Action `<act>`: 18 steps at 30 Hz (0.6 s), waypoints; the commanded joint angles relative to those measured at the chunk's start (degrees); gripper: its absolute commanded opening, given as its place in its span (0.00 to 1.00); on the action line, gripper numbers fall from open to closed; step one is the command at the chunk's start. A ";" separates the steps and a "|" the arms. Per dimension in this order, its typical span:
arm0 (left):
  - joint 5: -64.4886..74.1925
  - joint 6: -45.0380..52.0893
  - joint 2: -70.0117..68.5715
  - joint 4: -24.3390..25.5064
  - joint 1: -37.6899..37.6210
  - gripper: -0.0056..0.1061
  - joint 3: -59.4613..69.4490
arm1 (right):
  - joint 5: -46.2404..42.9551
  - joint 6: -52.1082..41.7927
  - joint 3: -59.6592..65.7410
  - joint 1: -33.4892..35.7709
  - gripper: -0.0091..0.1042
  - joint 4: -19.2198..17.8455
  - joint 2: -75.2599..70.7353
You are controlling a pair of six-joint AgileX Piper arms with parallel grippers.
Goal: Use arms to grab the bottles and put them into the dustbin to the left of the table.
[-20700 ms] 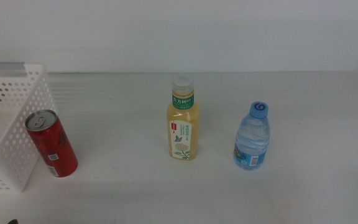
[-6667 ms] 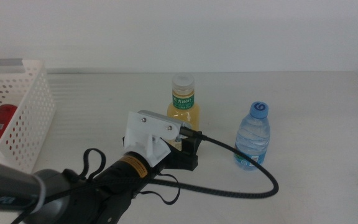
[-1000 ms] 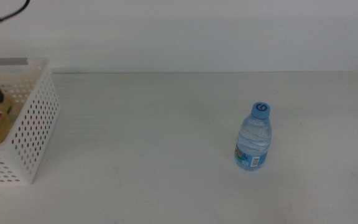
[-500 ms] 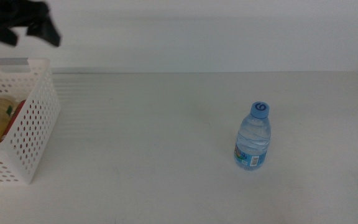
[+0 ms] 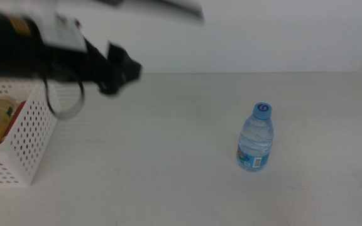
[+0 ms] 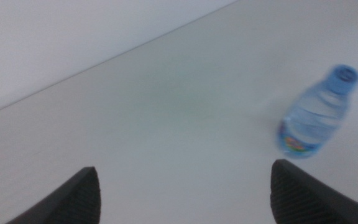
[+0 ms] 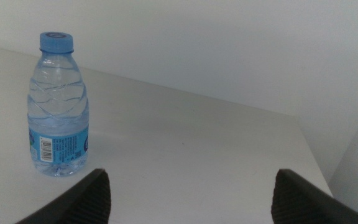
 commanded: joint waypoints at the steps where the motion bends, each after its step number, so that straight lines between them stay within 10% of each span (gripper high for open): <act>1: -12.30 0.54 -3.73 -2.08 -3.95 0.86 4.83 | -4.34 -0.27 -0.41 -0.28 0.68 -0.58 -1.65; 18: -47.23 0.49 -10.58 -3.15 -21.70 0.86 33.03 | -4.34 -0.27 -0.41 -0.28 0.68 -0.58 -1.65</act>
